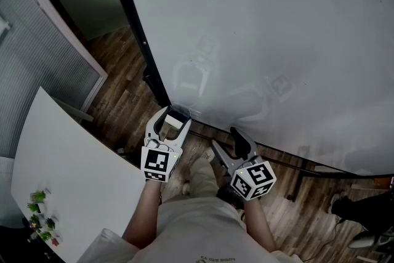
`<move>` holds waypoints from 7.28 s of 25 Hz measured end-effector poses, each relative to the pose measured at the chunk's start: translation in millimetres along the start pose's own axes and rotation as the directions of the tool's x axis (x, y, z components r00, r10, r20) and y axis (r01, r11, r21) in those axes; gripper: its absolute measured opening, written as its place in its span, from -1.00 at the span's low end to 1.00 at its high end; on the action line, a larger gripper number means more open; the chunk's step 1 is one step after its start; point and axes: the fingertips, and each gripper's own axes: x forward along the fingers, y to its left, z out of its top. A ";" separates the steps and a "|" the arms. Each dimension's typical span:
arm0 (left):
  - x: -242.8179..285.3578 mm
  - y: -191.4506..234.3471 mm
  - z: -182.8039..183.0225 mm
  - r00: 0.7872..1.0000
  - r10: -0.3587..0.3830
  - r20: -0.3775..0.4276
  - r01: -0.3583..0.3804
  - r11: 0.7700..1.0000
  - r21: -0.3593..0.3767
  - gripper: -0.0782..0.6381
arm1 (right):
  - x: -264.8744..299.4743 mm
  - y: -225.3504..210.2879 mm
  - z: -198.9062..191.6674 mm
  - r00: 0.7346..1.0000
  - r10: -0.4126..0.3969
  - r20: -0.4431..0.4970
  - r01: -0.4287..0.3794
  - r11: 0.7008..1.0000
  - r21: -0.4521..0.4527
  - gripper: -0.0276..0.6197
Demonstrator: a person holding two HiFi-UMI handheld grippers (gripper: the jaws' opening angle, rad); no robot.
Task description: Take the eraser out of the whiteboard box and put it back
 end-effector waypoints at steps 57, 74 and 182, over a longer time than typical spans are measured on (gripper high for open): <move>-50.9 -11.9 72.5 0.987 0.034 0.156 -0.039 0.999 0.025 -0.04 | -32.8 21.1 19.7 0.996 0.030 0.079 -0.027 0.999 -0.041 -0.05; -74.8 -8.1 87.4 0.979 0.064 0.194 -0.071 0.997 0.027 -0.04 | -38.2 34.2 26.6 0.993 0.044 0.107 -0.038 0.998 -0.058 -0.05; -24.9 -1.3 28.8 0.998 -0.001 0.063 0.003 1.000 -0.029 -0.04 | -15.4 5.9 8.8 1.000 0.001 0.031 -0.001 1.000 -0.017 -0.06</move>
